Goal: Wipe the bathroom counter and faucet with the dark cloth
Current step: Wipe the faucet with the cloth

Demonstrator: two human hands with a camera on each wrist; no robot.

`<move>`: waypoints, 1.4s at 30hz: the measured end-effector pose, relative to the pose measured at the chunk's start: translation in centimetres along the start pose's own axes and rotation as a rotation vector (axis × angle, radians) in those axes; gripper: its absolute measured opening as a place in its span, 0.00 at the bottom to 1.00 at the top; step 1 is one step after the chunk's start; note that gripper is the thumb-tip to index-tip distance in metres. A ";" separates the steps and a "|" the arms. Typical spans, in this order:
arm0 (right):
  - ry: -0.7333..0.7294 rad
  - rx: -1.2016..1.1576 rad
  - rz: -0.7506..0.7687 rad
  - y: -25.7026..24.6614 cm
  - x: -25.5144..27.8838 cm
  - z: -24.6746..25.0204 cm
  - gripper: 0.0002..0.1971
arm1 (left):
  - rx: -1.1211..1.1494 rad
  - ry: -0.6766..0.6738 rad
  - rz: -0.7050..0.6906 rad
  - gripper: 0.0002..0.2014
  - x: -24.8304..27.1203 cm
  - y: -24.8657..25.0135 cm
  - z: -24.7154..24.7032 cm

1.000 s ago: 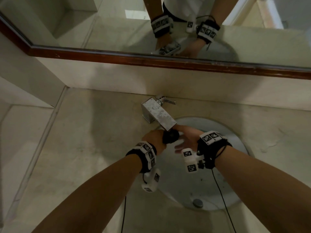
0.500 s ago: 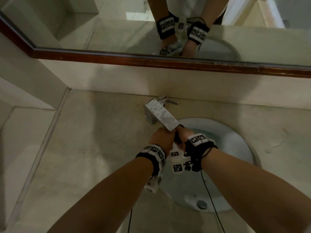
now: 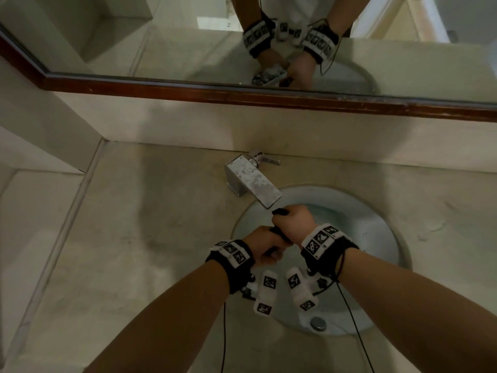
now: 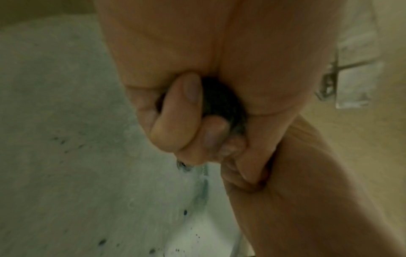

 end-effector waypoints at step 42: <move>-0.249 -0.397 -0.196 -0.8 -1.7 -0.1 0.27 | -0.152 0.155 0.037 0.17 -0.4 2.9 5.9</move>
Point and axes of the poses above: each hand's wrist, its own x-axis away from the middle knuckle, its own z-axis out of the back of the hand, y = z × x, the point moved 8 cm from there along -x, towards the middle knuckle, and after that the axes turned 8 degrees about -x, right-handed, at the moved point
